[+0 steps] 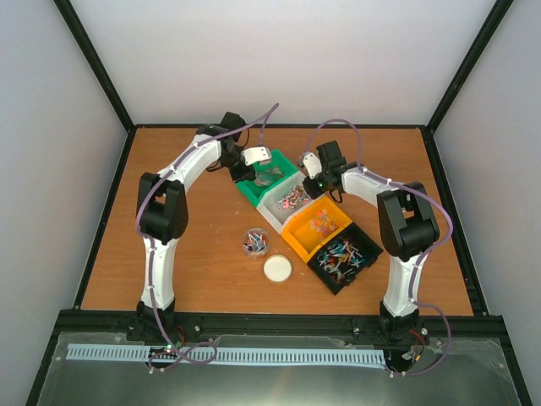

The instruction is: Pack the candies

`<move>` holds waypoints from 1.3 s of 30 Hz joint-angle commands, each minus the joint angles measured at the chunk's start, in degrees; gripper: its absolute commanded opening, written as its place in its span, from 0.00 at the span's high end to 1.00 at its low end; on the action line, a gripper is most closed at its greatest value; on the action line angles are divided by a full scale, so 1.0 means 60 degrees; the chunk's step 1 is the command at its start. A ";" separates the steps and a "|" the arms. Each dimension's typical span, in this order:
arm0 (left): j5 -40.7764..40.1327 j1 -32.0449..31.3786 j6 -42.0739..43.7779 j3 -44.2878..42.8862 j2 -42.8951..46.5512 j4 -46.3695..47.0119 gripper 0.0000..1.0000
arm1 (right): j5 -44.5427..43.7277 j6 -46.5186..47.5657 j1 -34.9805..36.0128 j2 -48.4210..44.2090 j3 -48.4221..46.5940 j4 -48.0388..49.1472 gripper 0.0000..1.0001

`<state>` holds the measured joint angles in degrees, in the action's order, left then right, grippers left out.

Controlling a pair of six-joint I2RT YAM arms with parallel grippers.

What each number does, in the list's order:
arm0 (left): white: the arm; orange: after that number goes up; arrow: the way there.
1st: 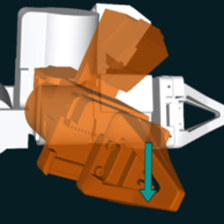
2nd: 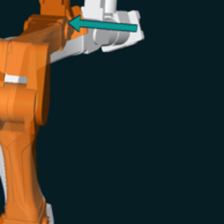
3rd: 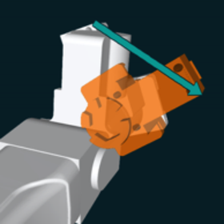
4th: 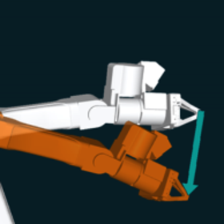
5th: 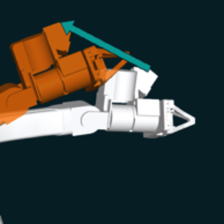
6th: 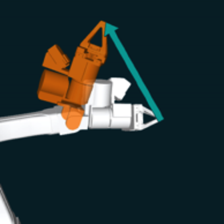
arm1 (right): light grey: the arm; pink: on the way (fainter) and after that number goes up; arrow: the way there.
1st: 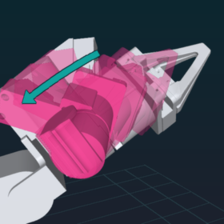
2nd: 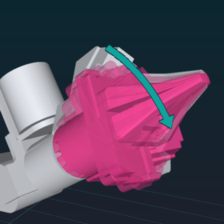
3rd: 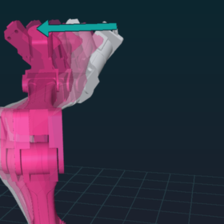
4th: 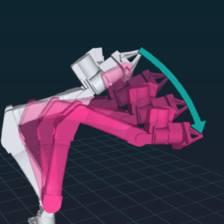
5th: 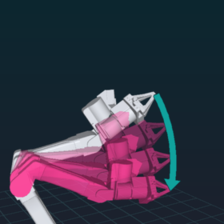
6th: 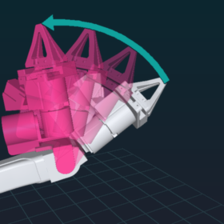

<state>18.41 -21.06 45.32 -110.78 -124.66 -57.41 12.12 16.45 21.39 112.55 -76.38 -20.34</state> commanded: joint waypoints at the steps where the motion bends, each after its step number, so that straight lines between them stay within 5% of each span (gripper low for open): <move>1: 0.1184 -0.0079 0.0709 -0.0095 -0.0262 -0.0675 0.99 | 0.0356 0.0278 0.0082 0.0117 0.0014 0.0076 0.97; 9: 0.2146 -0.0211 -0.0863 0.0195 -0.1198 0.0549 0.99 | 0.0659 0.0213 0.0083 0.0142 -0.0067 0.0008 0.97; 29: 0.4305 0.0833 -0.4308 0.5811 0.2331 0.7118 0.99 | 0.1008 -0.0472 -0.0259 0.0306 -0.0097 -0.0070 0.97; 39: 0.5184 0.1683 -0.5520 0.7308 0.2980 0.9516 0.99 | 0.1042 -0.0500 -0.0341 0.0311 -0.0073 -0.0086 0.97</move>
<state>42.96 -13.41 16.43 -68.55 -109.03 -9.10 17.89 14.33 19.86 112.88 -76.55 -20.99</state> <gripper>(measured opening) 0.084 0.079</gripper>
